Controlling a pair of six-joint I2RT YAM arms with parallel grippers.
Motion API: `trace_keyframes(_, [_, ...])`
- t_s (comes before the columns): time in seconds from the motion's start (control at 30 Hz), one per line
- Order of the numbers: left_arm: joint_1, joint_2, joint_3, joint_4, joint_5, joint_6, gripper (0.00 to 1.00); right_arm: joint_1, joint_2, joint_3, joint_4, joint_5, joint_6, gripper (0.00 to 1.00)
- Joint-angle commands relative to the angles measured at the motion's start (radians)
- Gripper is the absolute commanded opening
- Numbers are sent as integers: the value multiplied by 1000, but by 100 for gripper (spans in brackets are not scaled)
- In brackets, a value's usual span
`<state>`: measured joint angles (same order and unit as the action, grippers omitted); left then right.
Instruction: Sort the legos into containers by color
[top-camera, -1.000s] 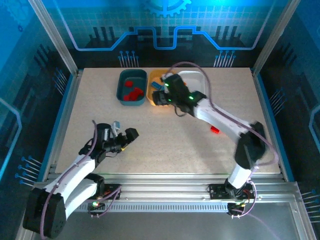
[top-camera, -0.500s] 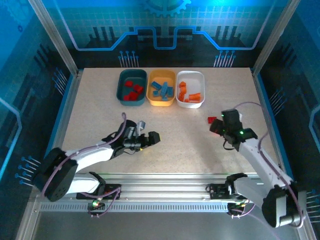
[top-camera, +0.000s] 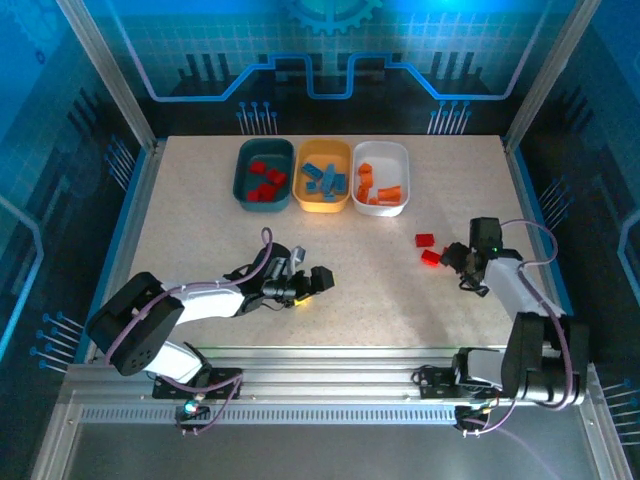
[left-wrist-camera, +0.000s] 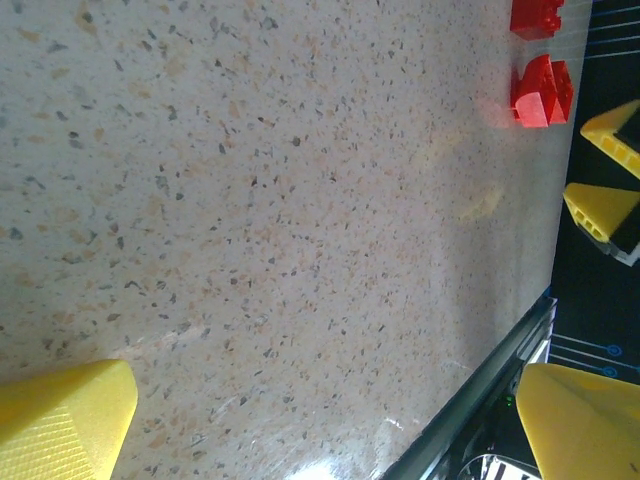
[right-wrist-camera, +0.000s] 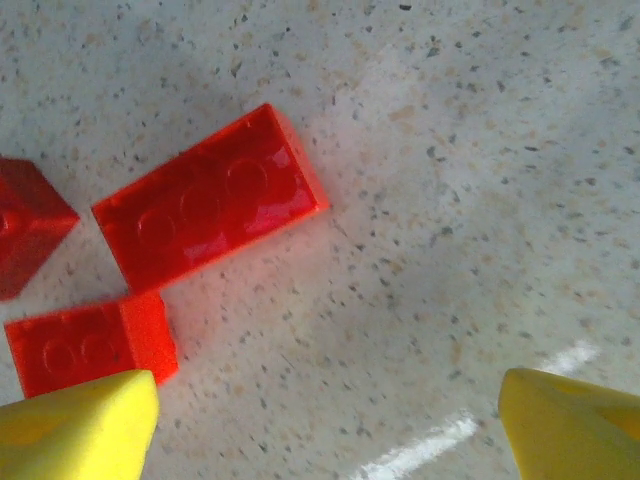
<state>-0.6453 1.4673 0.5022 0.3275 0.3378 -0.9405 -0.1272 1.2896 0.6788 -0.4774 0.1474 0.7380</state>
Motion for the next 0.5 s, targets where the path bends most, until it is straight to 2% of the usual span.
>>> trace_keyframes(0.0, [-13, -6, 4, 8, 9, -7, 99, -20, 91, 79, 80, -54, 68, 90])
trace_keyframes(0.17, [-14, -43, 4, -44, -8, 14, 99, -24, 204, 156, 105, -61, 95, 89])
trace_keyframes(0.47, [-12, -82, 6, -121, -37, 57, 99, -31, 379, 282, 195, -226, 88, 85])
